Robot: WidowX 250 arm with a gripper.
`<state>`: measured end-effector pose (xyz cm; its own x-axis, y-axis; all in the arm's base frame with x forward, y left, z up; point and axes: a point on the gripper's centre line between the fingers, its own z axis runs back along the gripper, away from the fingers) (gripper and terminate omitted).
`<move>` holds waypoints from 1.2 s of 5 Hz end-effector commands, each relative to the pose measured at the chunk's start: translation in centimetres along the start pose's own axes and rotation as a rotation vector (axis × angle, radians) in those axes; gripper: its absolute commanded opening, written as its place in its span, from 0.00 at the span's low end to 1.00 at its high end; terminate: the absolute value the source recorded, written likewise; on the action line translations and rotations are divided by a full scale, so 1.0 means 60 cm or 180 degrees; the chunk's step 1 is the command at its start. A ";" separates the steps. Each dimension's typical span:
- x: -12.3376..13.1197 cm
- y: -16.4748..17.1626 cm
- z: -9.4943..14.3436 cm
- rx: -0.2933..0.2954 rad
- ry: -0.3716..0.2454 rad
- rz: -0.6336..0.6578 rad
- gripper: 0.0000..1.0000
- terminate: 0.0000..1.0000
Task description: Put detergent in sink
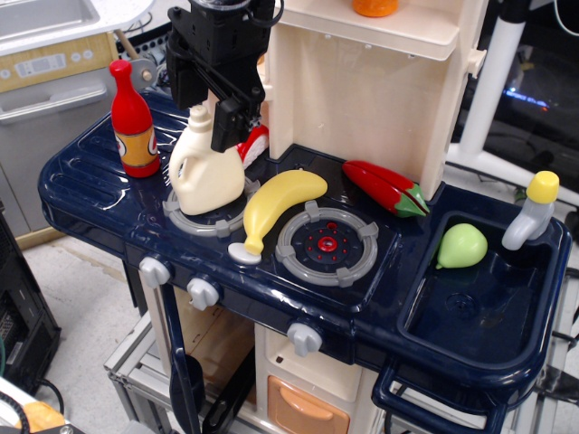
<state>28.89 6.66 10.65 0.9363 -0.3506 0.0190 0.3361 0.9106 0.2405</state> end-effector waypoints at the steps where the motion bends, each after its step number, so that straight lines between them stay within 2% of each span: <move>1: 0.011 0.011 -0.006 -0.0021 -0.0248 0.0039 1.00 0.00; 3: 0.015 0.005 -0.045 -0.0259 -0.0457 0.0173 1.00 0.00; 4: 0.015 0.005 -0.050 -0.0305 -0.0454 0.0217 0.00 0.00; 5: 0.015 0.004 -0.047 -0.0296 -0.0430 0.0230 0.00 0.00; 6: 0.019 -0.004 -0.012 -0.0421 -0.0287 0.0291 0.00 0.00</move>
<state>28.55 5.61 8.76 0.9708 -0.2392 0.0162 0.2376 0.9689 0.0696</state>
